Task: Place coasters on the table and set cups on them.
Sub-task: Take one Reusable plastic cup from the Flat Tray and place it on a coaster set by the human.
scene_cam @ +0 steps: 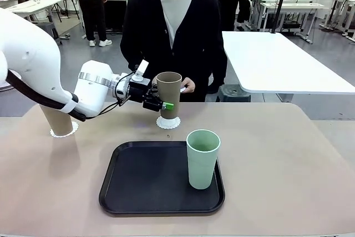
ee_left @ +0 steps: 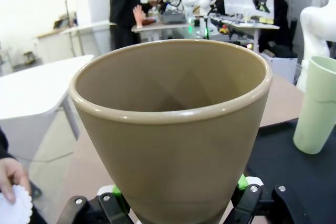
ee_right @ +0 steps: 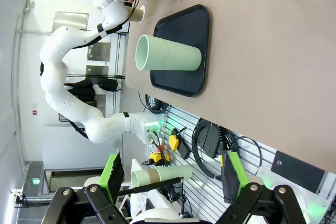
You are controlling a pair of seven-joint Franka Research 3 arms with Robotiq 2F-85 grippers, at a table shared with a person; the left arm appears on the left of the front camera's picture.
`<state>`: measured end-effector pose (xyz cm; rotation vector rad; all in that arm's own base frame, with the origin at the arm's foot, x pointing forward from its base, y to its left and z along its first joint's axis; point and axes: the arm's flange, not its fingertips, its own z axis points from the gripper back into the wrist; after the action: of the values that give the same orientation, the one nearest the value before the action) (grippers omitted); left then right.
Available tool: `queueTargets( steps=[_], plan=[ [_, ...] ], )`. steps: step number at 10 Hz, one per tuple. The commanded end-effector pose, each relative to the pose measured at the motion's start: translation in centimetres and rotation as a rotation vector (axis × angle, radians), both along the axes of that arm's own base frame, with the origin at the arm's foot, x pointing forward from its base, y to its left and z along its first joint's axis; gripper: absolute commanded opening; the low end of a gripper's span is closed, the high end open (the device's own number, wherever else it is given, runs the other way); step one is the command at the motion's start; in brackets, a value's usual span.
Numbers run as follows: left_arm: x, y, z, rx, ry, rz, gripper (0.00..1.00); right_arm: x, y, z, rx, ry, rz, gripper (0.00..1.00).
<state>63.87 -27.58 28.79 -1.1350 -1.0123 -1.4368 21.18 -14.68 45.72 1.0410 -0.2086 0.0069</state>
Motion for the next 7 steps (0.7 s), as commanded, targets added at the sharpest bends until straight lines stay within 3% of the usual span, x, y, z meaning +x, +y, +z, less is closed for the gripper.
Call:
queueTargets(
  steps=[1, 7],
  plan=[
    [1.4, -0.5, 0.4, 0.012, 0.004, -0.030, 0.83, 0.1, 0.1, -0.1, 0.022, -0.022, 0.002, 1.00],
    [2.1, -0.2, -2.3, 0.043, 0.030, -0.033, 0.83, 0.1, 0.1, -0.1, 0.022, -0.022, 0.002, 1.00]
  ],
)
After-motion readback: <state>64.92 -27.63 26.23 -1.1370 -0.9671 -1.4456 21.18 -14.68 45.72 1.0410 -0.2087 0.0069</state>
